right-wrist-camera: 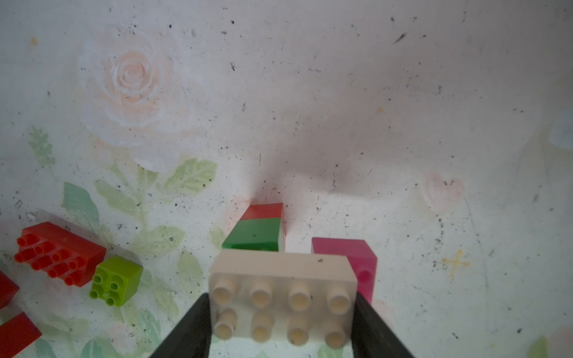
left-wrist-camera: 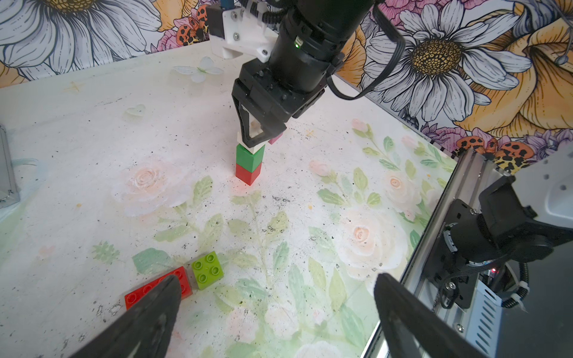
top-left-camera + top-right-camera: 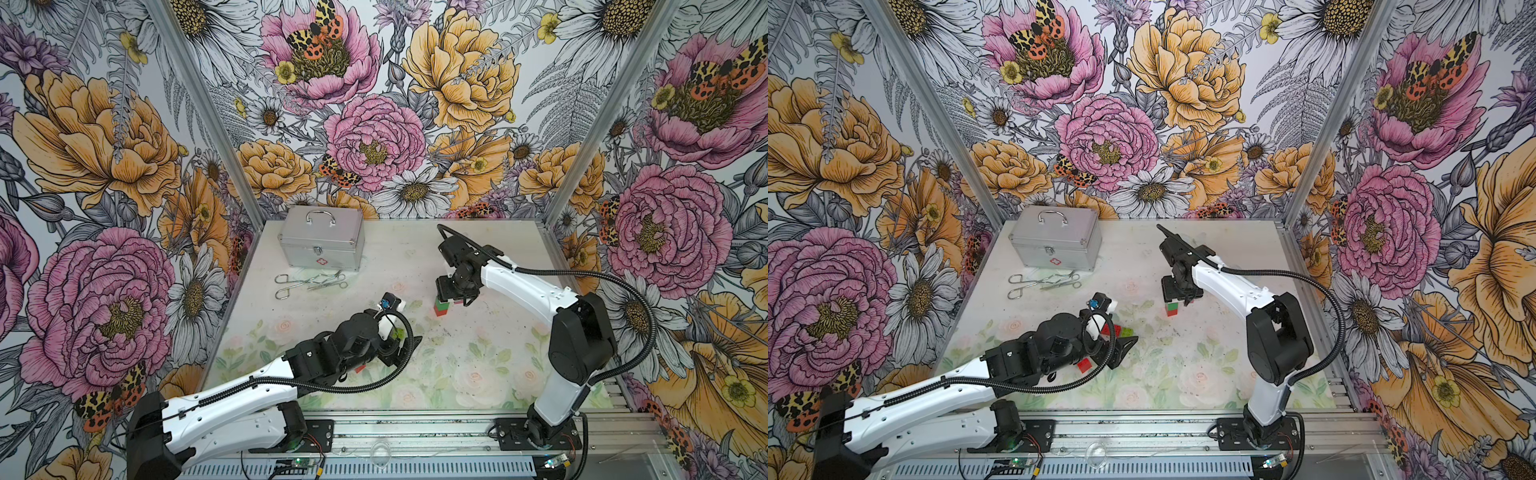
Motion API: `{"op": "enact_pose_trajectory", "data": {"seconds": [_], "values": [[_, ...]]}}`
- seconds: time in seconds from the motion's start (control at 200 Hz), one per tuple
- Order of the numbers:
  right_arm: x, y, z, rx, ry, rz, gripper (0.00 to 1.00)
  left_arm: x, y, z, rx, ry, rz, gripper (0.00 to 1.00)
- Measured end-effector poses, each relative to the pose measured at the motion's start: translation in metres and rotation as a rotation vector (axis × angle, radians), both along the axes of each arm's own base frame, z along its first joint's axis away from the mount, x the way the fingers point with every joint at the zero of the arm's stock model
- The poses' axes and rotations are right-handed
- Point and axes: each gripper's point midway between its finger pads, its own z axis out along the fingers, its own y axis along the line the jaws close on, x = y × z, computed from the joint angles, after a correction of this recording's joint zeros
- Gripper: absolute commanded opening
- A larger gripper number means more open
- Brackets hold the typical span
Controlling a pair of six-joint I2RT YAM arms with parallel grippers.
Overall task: Assemble the letter r with lego
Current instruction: Assemble the lego brick with the lego brick.
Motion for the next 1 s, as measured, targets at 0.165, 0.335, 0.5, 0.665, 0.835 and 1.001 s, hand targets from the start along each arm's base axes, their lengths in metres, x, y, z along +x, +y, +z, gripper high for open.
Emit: {"op": "enact_pose_trajectory", "data": {"seconds": [0.165, 0.335, 0.5, 0.665, 0.835, 1.001], "values": [[-0.003, -0.002, -0.001, -0.009, 0.011, 0.008, 0.39, -0.001, -0.001, 0.000, 0.001, -0.001, -0.005, 0.99], [-0.003, -0.002, -0.001, -0.013, 0.013, 0.018, 0.39, -0.001, -0.001, 0.000, 0.001, -0.002, -0.002, 0.99], [-0.001, -0.001, -0.001, -0.020, 0.020, 0.026, 0.40, -0.001, -0.001, 0.000, 0.002, -0.002, -0.002, 0.99], [0.004, 0.002, -0.001, -0.025, 0.022, 0.039, 0.40, 0.000, 0.000, 0.000, 0.003, -0.004, 0.001, 0.99], [0.007, 0.004, -0.001, -0.035, 0.033, 0.057, 0.39, 0.000, 0.000, 0.000, 0.004, -0.004, 0.004, 0.99], [0.006, 0.004, -0.003, -0.054, 0.049, 0.081, 0.39, 0.000, 0.000, 0.000, 0.004, -0.005, 0.004, 0.99]]}}
